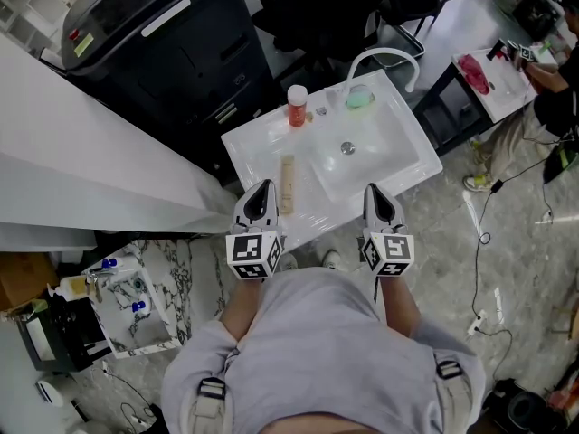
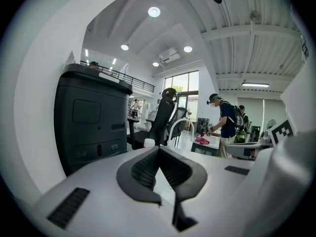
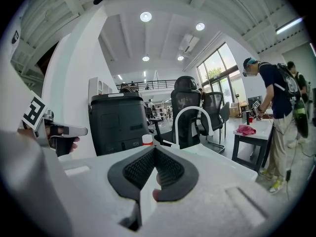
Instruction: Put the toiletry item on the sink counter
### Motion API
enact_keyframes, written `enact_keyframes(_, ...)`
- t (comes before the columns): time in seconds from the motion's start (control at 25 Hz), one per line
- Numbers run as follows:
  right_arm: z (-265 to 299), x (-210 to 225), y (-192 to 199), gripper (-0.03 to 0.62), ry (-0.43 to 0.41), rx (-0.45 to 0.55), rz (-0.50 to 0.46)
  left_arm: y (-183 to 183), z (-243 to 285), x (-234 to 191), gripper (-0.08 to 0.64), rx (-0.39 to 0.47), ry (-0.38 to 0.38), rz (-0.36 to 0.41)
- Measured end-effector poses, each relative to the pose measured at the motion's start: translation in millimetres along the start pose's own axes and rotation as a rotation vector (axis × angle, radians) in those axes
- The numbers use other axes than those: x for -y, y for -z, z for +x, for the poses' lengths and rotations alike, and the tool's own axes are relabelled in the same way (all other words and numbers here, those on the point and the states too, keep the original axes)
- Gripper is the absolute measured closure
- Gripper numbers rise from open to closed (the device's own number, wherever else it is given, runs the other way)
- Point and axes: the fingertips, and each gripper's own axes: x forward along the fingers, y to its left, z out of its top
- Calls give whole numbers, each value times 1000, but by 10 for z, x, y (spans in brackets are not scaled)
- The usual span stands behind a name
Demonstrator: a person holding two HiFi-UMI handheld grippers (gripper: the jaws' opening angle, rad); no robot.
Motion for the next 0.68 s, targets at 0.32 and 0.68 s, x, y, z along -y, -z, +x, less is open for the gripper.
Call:
enact_keyframes(0.32, 38, -16, -13, 589, -6, 3, 0, -22, 28, -11, 554, 5, 2, -4)
enact_keyframes(0.68, 74, -5, -44, 589, -7, 4, -4, -61, 47, -20, 554, 14, 2, -4)
